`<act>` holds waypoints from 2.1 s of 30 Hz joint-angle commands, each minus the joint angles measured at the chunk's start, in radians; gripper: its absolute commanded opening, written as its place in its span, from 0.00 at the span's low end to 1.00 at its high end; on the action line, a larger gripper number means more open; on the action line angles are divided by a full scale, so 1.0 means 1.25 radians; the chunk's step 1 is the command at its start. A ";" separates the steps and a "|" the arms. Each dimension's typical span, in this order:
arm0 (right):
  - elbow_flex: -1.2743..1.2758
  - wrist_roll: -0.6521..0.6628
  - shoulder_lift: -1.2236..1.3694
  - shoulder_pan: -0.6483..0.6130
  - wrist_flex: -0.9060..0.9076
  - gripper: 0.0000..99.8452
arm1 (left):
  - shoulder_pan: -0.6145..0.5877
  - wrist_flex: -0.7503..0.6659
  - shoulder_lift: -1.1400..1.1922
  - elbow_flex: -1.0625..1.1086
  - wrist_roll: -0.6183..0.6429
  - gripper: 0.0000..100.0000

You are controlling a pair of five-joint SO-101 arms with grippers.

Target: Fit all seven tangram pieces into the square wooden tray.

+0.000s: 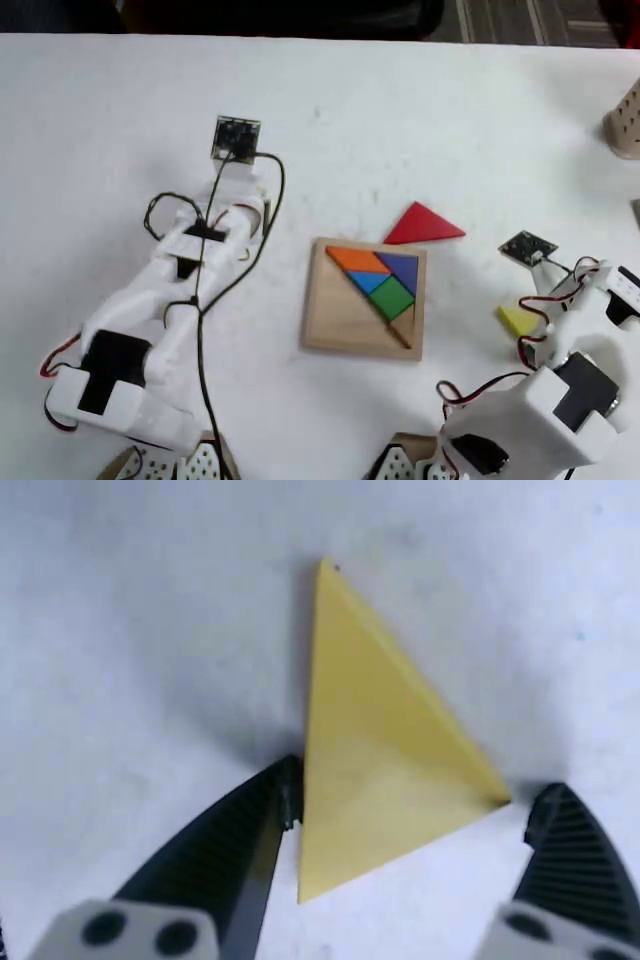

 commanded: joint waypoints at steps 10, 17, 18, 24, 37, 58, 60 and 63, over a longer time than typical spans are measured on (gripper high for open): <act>-0.037 0.009 -0.001 -0.029 0.036 0.33 | -0.013 -0.022 -0.004 -0.022 -0.007 0.03; -0.066 -0.032 -0.046 -0.055 0.126 0.34 | -0.013 -0.022 -0.004 -0.022 -0.007 0.03; -0.065 -0.033 -0.055 -0.060 0.129 0.34 | -0.013 -0.022 -0.004 -0.022 -0.007 0.03; -0.065 -0.033 -0.050 -0.062 0.115 0.33 | -0.013 -0.022 -0.004 -0.022 -0.007 0.03; -0.065 -0.025 -0.015 -0.072 0.039 0.35 | -0.013 -0.022 -0.004 -0.022 -0.007 0.03; -0.077 0.020 -0.091 -0.102 0.035 0.29 | -0.013 -0.022 -0.004 -0.022 -0.007 0.03; -0.077 0.021 -0.093 -0.091 0.035 0.29 | -0.013 -0.022 -0.004 -0.022 -0.007 0.03; -0.077 0.021 -0.091 -0.089 0.035 0.29 | -0.013 -0.022 -0.004 -0.022 -0.007 0.03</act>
